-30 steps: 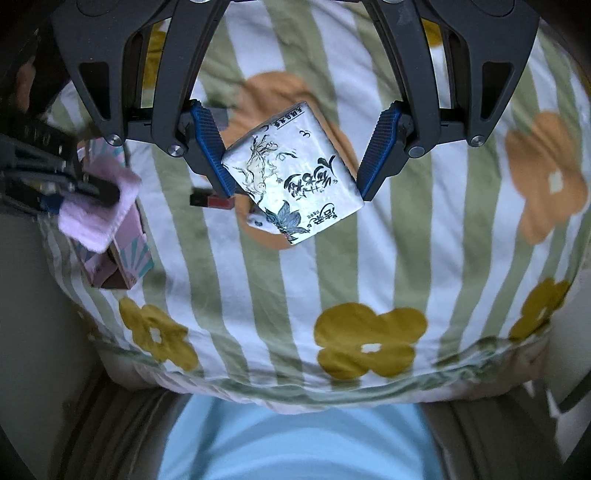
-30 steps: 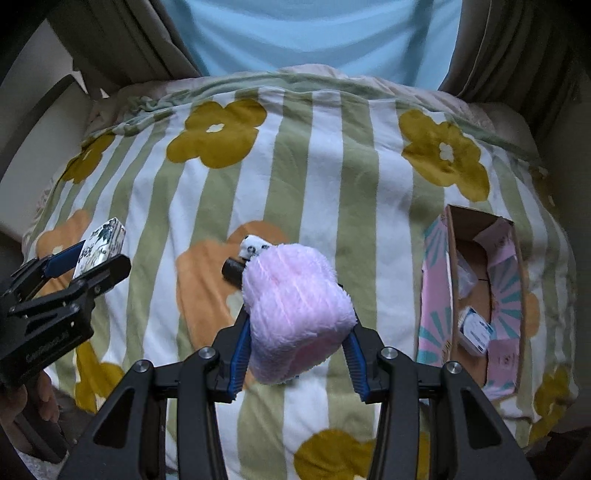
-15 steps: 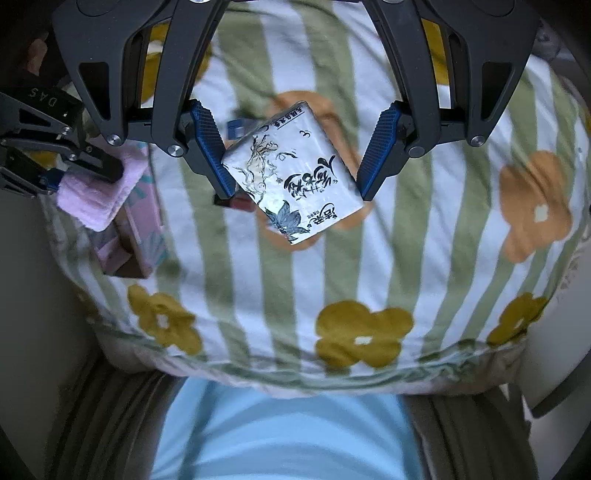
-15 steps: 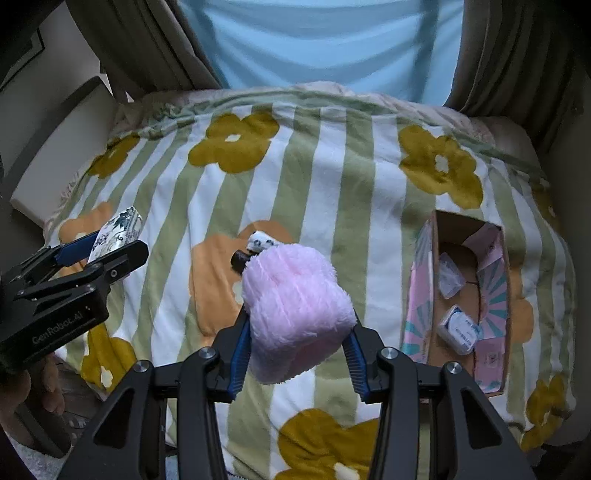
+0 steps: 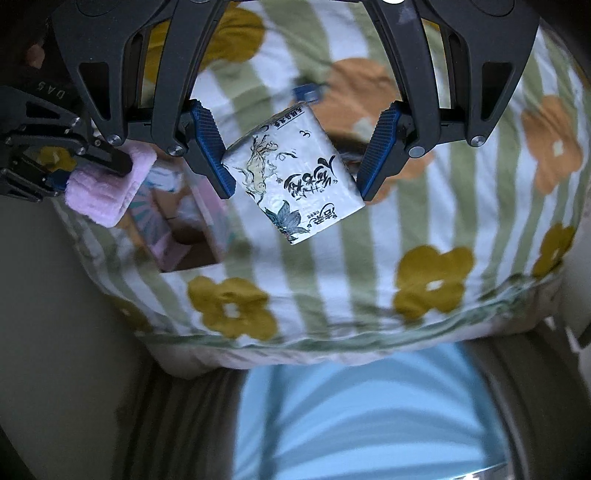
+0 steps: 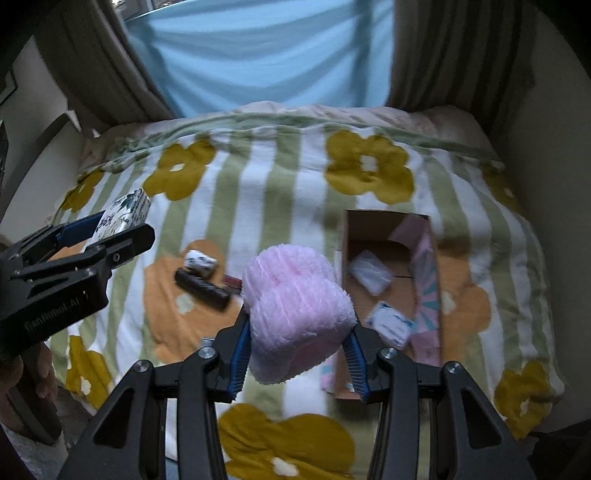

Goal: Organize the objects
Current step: 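Lift the tissue pack and hair band and carry them toward the cardboard box, then lower both items into the cardboard box and open both tools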

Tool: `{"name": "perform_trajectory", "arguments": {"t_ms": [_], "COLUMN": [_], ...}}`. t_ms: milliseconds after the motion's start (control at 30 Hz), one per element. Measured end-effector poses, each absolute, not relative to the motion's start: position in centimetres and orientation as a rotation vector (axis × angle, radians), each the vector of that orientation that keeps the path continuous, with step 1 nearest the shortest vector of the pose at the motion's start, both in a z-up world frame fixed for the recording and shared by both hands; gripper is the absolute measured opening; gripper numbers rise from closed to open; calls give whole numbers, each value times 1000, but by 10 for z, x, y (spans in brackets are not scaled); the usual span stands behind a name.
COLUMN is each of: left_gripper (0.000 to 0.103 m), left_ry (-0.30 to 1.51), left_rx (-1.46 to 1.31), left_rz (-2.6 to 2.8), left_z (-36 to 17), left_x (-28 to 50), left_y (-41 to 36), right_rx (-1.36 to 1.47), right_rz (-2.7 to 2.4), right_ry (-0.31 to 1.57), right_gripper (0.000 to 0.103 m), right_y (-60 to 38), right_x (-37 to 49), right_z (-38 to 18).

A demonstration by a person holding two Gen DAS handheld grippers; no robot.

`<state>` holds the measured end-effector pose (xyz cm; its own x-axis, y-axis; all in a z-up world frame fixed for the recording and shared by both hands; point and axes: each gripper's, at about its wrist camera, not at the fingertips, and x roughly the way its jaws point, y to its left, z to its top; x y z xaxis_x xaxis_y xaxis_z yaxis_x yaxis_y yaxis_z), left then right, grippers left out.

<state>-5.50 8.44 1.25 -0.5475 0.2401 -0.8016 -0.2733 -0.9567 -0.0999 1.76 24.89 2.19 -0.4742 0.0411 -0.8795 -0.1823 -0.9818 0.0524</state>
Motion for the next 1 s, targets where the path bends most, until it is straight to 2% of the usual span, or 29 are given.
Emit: {"name": "perform_trajectory", "arguments": {"t_ms": [400, 1000], "left_gripper": [66, 66], "left_ry": [136, 328], "left_rx": [-1311, -1451], "left_rz": [2338, 2089], "left_z": [-11, -124], "left_x": [-78, -166], "left_y": [211, 354], "right_rx": [-1569, -1763], "right_rz": [2459, 2360], "right_ry": [274, 361], "right_gripper": [42, 42], "right_y": [338, 379], "right_x": [36, 25], "right_z": [-14, -129]}}
